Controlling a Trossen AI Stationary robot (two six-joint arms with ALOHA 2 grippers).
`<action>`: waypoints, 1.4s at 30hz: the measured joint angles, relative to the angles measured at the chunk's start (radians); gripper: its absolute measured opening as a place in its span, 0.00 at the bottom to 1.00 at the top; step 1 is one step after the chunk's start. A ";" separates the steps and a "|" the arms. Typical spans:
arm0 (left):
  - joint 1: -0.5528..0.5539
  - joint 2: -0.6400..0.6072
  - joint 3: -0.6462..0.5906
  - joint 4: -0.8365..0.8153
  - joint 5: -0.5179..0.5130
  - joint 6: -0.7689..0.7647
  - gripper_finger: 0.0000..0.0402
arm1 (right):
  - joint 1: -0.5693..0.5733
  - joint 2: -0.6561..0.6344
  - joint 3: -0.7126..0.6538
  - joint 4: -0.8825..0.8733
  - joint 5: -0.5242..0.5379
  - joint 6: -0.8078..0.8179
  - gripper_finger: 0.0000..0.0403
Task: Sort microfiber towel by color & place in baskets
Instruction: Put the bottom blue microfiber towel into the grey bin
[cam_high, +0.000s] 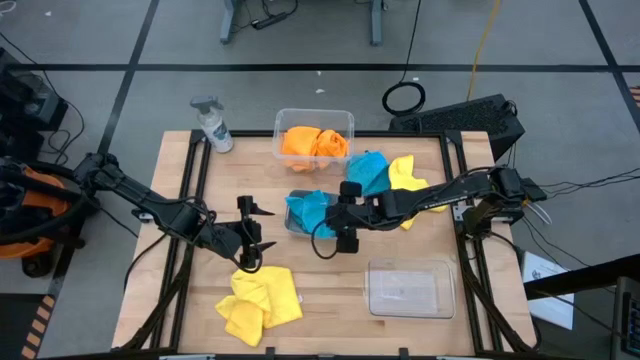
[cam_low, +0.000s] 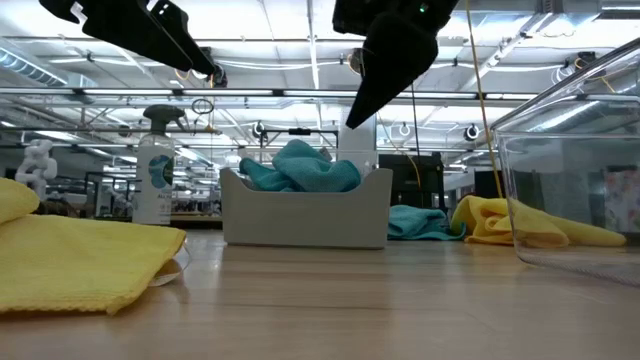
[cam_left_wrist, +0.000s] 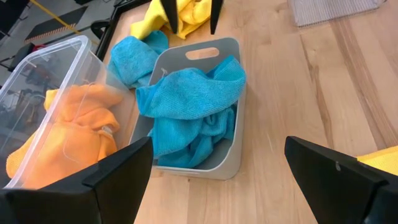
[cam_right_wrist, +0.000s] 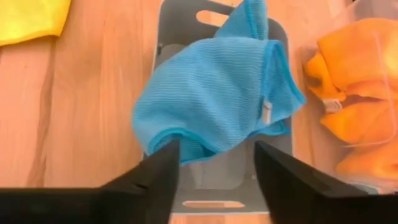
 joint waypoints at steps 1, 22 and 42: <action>0.000 0.000 0.000 0.000 0.000 0.001 0.92 | 0.002 0.003 -0.001 0.005 -0.001 0.000 0.42; 0.007 0.019 -0.001 0.025 0.055 0.008 0.92 | -0.120 0.252 -0.001 0.263 -0.163 -0.015 0.01; 0.012 0.038 0.000 0.055 0.058 0.043 0.92 | -0.127 0.260 0.069 0.320 -0.099 -0.037 0.00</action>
